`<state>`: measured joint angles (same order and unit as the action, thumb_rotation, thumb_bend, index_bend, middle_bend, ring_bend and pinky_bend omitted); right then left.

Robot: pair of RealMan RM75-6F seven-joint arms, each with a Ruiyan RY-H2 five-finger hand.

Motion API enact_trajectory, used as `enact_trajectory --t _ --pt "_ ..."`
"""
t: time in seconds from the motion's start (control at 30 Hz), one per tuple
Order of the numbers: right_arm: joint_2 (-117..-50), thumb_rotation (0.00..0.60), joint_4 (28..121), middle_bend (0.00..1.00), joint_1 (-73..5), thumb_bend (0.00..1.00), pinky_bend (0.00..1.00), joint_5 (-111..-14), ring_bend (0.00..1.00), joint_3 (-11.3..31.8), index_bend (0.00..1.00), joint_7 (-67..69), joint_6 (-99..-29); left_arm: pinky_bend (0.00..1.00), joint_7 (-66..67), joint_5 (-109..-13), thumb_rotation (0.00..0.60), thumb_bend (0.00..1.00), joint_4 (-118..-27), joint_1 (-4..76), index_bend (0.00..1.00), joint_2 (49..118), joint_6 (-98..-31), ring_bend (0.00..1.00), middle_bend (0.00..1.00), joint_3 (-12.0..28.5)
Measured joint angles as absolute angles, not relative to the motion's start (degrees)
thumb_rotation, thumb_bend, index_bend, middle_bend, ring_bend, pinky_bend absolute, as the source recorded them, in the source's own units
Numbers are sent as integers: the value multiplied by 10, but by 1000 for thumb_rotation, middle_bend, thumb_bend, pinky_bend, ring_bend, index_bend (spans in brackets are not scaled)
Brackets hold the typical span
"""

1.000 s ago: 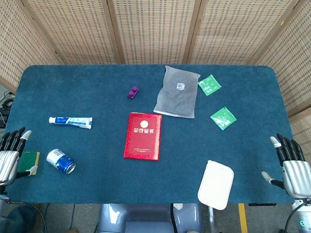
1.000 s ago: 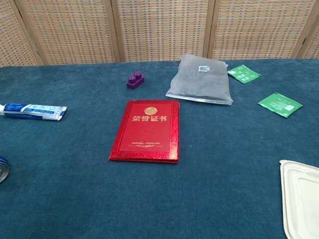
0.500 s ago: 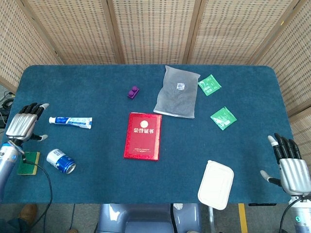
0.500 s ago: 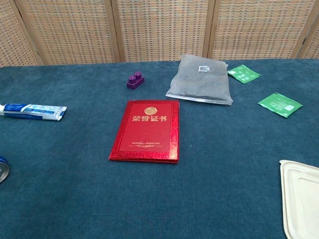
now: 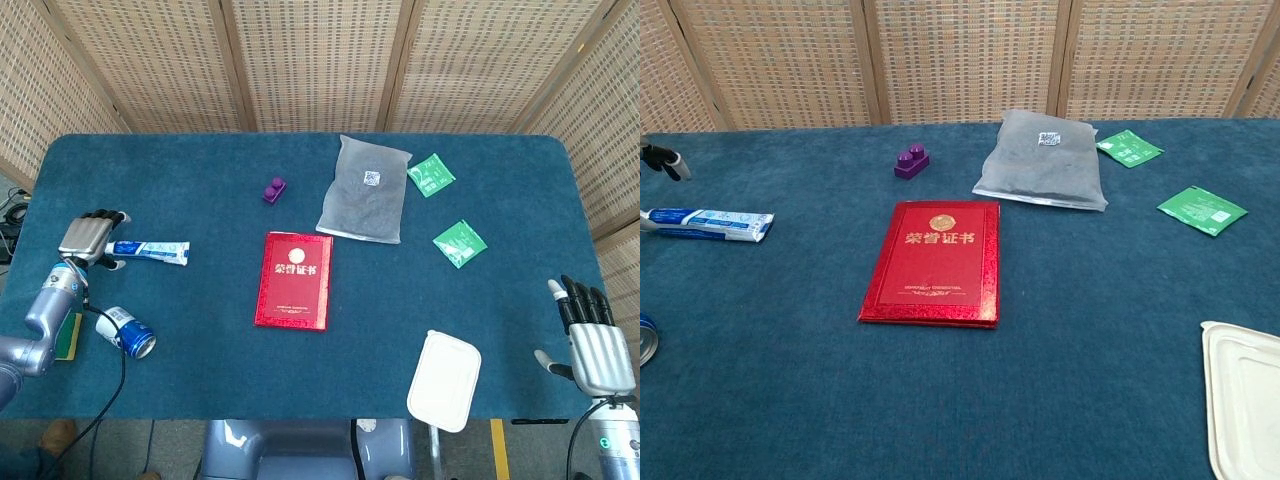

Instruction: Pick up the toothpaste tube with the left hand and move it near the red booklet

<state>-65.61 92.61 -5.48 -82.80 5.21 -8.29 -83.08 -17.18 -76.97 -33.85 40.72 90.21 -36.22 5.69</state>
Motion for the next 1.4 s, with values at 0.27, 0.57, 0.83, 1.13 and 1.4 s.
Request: enact_trajectory --t 0.27,0.57,0.83,1.13,1.4 --pt "-661 600 920 0 -58 0 0 -820 0 53 0 -85 -824 259 -231 -798 600 209 -248 433 313 965 -330 227 302 39" --pt "-663 600 915 0 -60 0 0 -815 0 55 0 -76 -820 433 -241 -813 600 328 -202 443 548 995 -326 418 523 30" --pt "-662 600 916 0 -60 0 0 -815 0 53 0 -74 -819 432 -261 -821 600 344 -231 432 547 973 -373 419 524 28" --pt "-659 600 923 0 -59 0 0 -821 0 50 0 -72 -823 431 -306 -844 600 373 -354 410 549 909 -483 418 524 26" --pt "-655 600 929 0 -56 0 0 -826 0 48 0 -71 -828 430 -316 -872 600 385 -531 390 549 834 -569 419 525 22"
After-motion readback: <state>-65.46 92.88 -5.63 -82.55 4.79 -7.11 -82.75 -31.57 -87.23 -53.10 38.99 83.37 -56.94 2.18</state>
